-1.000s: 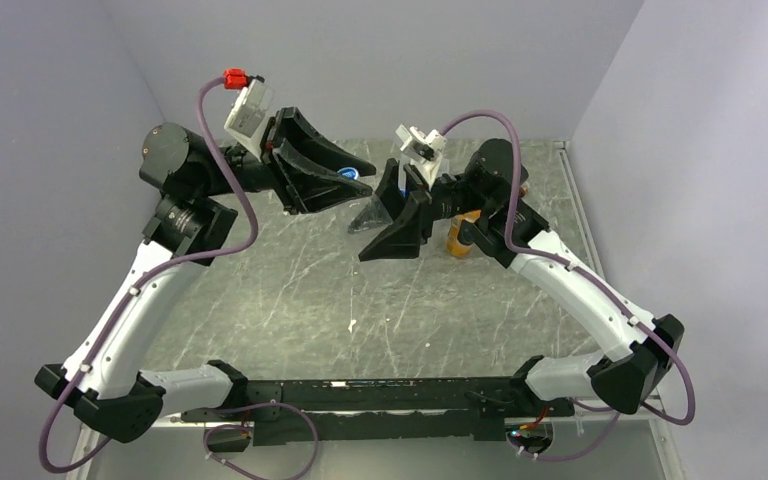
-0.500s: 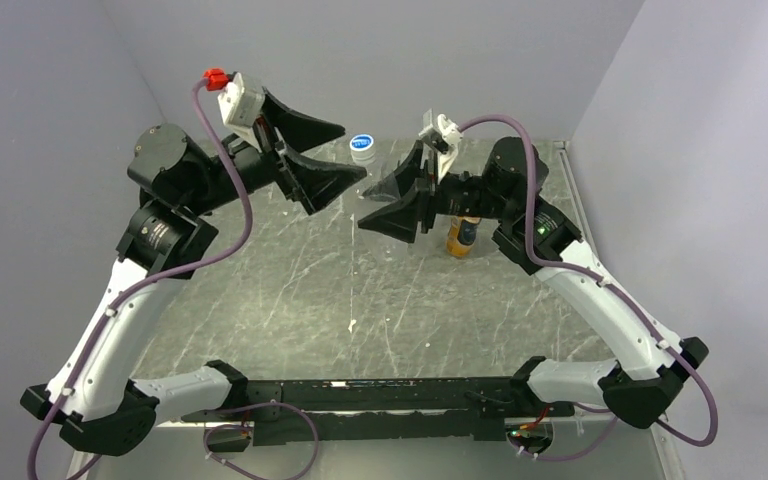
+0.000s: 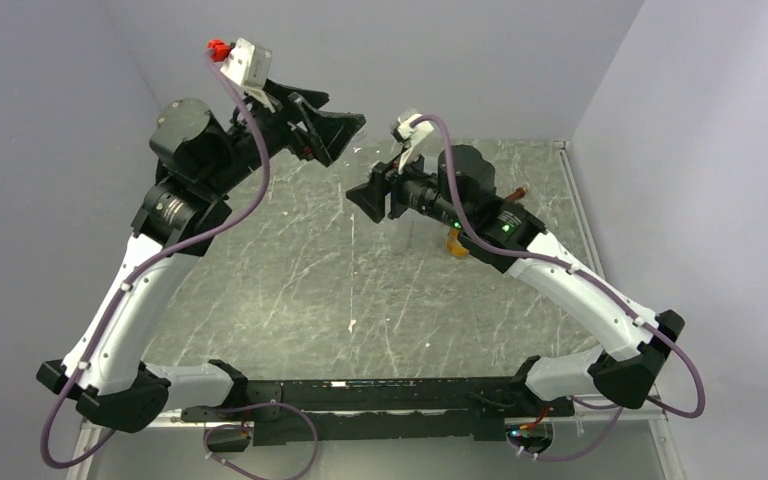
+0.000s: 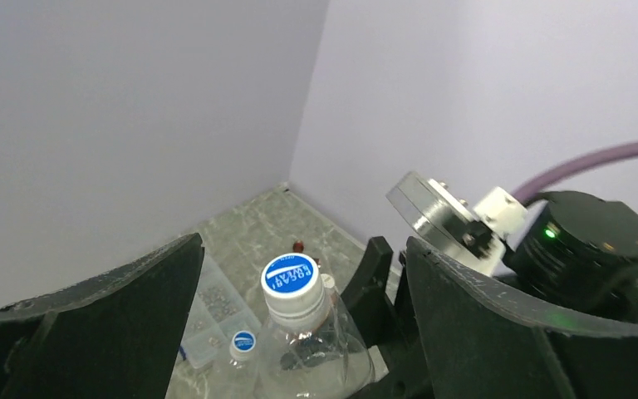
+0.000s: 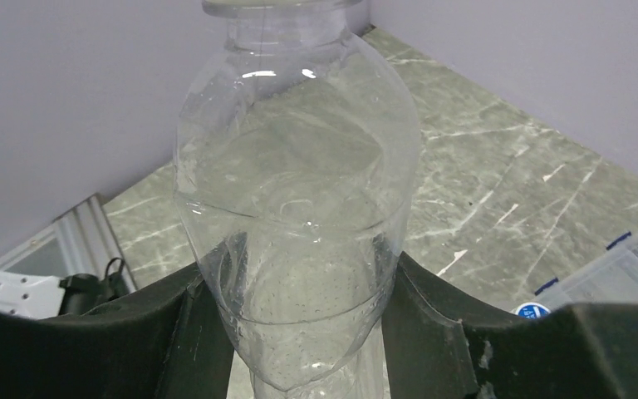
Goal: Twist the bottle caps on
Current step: Screw the bottle cap onto the plastic bottle.
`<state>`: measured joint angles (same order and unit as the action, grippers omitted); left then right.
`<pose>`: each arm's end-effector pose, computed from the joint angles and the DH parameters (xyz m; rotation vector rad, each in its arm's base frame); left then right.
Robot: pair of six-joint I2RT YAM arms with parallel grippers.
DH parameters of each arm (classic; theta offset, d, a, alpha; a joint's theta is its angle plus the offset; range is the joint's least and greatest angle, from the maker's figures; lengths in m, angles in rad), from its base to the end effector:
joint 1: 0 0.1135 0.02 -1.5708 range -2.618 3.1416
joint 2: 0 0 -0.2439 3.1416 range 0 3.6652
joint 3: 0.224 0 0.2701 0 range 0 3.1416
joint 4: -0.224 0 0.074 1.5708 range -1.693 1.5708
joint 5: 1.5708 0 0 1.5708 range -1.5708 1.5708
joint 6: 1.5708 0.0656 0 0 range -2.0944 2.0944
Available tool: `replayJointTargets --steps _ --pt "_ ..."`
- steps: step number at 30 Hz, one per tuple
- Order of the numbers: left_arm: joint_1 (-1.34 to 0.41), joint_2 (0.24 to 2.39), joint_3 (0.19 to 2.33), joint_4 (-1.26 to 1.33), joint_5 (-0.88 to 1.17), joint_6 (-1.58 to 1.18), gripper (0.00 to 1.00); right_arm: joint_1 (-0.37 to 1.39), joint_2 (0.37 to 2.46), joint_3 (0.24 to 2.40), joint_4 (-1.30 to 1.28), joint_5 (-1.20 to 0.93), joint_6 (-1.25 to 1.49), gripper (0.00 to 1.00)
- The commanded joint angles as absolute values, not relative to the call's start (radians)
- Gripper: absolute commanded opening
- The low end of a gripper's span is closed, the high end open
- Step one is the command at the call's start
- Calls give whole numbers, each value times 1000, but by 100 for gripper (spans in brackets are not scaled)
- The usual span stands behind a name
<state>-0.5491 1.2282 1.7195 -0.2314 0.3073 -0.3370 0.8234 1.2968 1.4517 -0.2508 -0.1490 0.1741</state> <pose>0.2233 -0.1599 0.5555 0.4160 1.3221 -0.9477 0.2261 0.2583 0.4349 -0.6661 1.6096 0.8691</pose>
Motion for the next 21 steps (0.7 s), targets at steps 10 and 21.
replayJointTargets --steps 10,21 --pt "-551 1312 1814 -330 159 -349 82 893 1356 1560 -251 93 136 21" --pt "-551 1339 1826 -353 183 -363 70 905 1383 1584 -263 106 127 21"
